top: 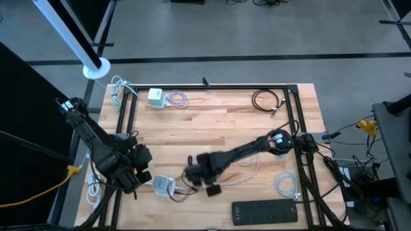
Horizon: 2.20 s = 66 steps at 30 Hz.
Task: Insert USB
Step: Insert the bottom black charger cable into the white outlet extension
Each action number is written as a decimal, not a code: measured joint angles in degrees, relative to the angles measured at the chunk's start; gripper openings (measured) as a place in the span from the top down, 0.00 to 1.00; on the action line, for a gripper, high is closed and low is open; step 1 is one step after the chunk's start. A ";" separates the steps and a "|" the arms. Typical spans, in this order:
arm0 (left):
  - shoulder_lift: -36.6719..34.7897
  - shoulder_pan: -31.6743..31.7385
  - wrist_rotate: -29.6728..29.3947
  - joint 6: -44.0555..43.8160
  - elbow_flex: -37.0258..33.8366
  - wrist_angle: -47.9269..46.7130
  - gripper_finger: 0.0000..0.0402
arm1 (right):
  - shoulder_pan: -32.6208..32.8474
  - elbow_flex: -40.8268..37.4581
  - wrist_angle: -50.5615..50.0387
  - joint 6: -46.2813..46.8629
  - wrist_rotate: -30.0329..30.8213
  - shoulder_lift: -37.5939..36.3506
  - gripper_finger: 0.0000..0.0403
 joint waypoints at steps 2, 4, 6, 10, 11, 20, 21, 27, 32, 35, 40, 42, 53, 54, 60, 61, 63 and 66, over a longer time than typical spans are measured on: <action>0.11 -0.61 0.07 -1.07 0.00 0.32 0.82 | 1.26 0.06 -1.90 5.33 0.58 -0.56 0.98; 0.29 -1.34 0.07 -1.49 -0.02 0.65 0.84 | 2.57 0.26 -5.24 10.59 1.11 -1.90 0.99; 0.41 -1.85 0.04 -1.55 -0.04 0.47 0.84 | 4.14 -0.51 -10.25 16.24 1.58 -3.36 1.00; 0.59 -2.36 -0.18 -1.51 -0.11 0.55 0.84 | 5.67 -10.26 -16.43 26.92 6.35 -9.11 1.00; 0.59 -2.38 -0.26 -1.48 -0.11 0.36 0.84 | 5.33 -14.02 -15.70 29.83 6.74 -11.78 1.00; 0.39 -2.36 -2.67 1.27 -0.11 0.19 0.84 | -0.76 -48.11 -7.53 56.81 8.73 -37.71 1.00; 0.37 -2.36 -2.67 1.27 -0.11 0.25 0.84 | -1.72 -51.05 -7.61 58.94 8.95 -39.73 1.00; 0.31 -2.38 -2.64 1.13 -0.11 0.83 0.84 | -5.96 -62.43 -3.83 63.98 6.06 -45.37 1.00; 0.31 -2.36 -2.88 1.07 -0.11 1.49 0.84 | -8.26 -64.58 5.36 62.94 3.76 -42.02 1.00; 0.30 -2.36 -3.65 1.07 -0.12 1.64 0.84 | -9.73 -63.96 10.38 61.75 2.77 -38.12 1.00; 0.10 -2.25 -6.52 1.07 -0.13 1.96 0.84 | -12.53 -54.11 2.97 55.13 2.31 -29.15 1.00; -0.11 -2.24 -8.19 1.06 -0.11 2.22 0.84 | -13.79 -47.73 -1.16 51.16 2.45 -24.73 1.00; -3.01 -0.77 -14.10 1.00 -0.09 3.54 0.84 | -16.99 -4.94 -11.24 33.94 3.58 0.03 1.00; -3.34 -0.72 -14.14 0.87 -0.09 3.62 0.84 | -17.11 -1.15 -9.14 32.76 3.24 1.75 1.00; -5.75 -0.17 -15.97 -0.65 -0.02 4.24 0.84 | -17.88 15.16 7.01 25.86 1.78 6.35 1.00; -6.22 -0.11 -16.33 -1.25 -0.02 4.38 0.84 | -18.01 16.47 9.94 24.83 2.48 6.87 1.00; -6.90 0.27 -16.87 -2.36 0.00 5.43 0.84 | -18.17 17.44 2.90 22.23 3.88 6.32 1.00; -7.77 0.40 -17.13 -3.11 0.00 6.41 0.84 | -18.44 18.04 -2.40 17.66 5.74 3.61 1.00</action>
